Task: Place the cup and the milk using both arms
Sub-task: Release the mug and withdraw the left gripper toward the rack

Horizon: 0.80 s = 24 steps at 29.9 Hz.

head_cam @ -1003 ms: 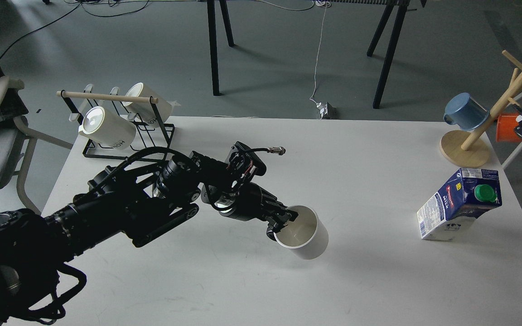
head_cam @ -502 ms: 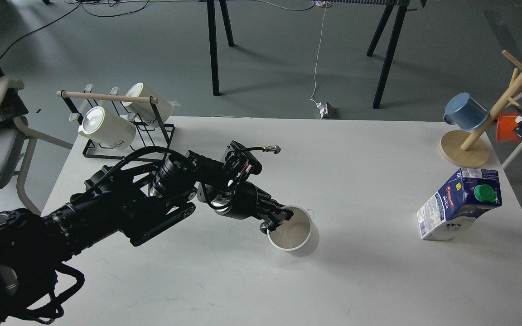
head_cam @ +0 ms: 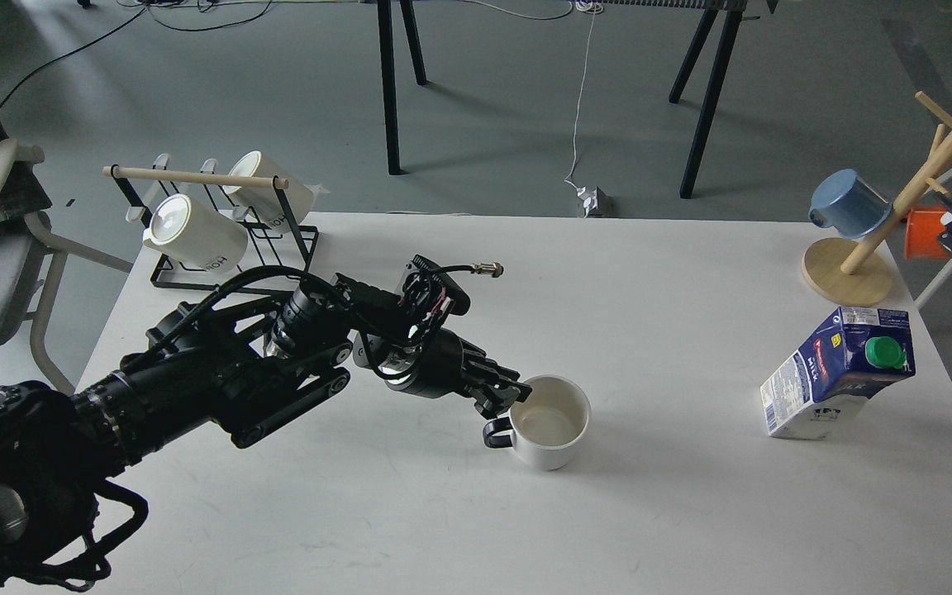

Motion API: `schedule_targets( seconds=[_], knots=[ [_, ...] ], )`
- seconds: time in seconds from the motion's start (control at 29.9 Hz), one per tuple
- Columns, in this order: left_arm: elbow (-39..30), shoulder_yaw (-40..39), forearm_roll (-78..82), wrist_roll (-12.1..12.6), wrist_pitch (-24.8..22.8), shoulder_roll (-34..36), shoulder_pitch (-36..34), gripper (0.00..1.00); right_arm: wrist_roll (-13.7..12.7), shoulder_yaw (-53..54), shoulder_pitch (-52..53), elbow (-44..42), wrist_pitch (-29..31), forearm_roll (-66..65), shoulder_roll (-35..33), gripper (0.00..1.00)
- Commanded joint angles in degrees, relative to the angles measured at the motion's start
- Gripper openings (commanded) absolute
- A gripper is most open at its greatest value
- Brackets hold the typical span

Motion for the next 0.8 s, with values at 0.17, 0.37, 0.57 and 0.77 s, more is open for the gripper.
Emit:
schedule_targets(
  seconds=[0.17, 0.37, 0.57, 0.77],
  knots=[
    [-0.54, -8.09, -24.33, 0.00, 0.00, 7.55, -0.40, 0.89, -1.14, 2.38, 0.13, 5.52, 0.00, 0.31, -4.57, 0.99],
    [-0.71, -16.45, -51.67, 0.00, 0.00, 21.52, -0.05, 0.95, -4.13, 2.47, 0.04, 8.78, 0.00, 0.39, -13.27, 0.99],
    [-0.36, -19.45, -80.14, 0.00, 0.00, 34.18, 0.30, 0.97, -4.57, 1.68, -0.83, 9.04, 0.00, 9.41, -19.34, 0.99],
    [-0.19, -19.45, -89.94, 0.00, 0.00, 39.73, 2.85, 0.98, -10.54, 1.50, -8.38, 11.23, 0.00, 28.75, -21.01, 0.99]
  ],
)
